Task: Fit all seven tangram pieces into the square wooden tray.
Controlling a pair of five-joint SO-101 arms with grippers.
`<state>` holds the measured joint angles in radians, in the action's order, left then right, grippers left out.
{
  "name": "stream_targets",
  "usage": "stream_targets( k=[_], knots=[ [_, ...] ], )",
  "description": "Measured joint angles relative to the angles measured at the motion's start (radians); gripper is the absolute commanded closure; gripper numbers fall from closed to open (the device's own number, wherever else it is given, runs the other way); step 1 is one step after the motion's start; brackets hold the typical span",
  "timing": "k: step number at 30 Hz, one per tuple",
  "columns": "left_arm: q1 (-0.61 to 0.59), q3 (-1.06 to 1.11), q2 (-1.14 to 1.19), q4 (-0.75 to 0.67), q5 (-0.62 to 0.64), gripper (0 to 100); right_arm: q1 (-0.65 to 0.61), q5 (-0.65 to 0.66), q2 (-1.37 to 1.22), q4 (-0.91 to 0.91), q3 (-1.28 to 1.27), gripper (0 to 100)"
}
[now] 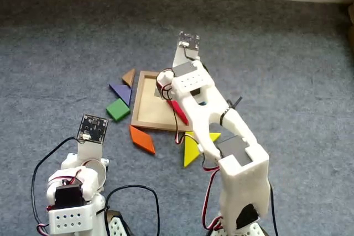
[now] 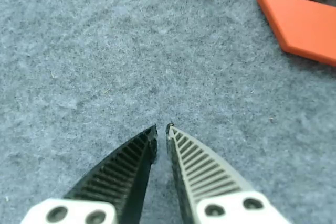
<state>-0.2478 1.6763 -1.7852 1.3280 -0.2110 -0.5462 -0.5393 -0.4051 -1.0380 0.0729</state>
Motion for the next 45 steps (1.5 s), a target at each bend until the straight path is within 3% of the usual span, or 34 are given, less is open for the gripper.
stream_targets(
  k=[3,10,13,19,28,34,40,45],
  knots=[
    [0.0,0.0,0.0,0.0,0.0,94,0.0,0.0,-0.002,-0.083,0.034,64.6],
    [0.0,0.0,0.0,0.0,0.0,94,0.0,0.192,-0.002,-0.242,0.155,90.9],
    [0.0,0.0,0.0,0.0,0.0,94,0.0,0.255,-0.002,-0.245,0.161,96.2],
    [0.0,0.0,0.0,0.0,0.0,94,-0.006,0.348,-0.009,-0.186,0.161,96.4],
    [0.0,0.0,0.0,0.0,0.0,94,0.003,0.365,-0.144,-0.16,0.158,96.4],
    [0.0,0.0,0.0,0.0,0.0,94,0.046,0.379,-0.146,-0.258,0.181,96.4],
    [0.0,0.0,0.0,0.0,0.0,94,0.114,0.545,-0.149,-0.362,0.222,96.7],
    [0.0,0.0,0.0,0.0,0.0,94,0.12,0.601,-0.141,-0.509,0.318,96.8]
  ],
)
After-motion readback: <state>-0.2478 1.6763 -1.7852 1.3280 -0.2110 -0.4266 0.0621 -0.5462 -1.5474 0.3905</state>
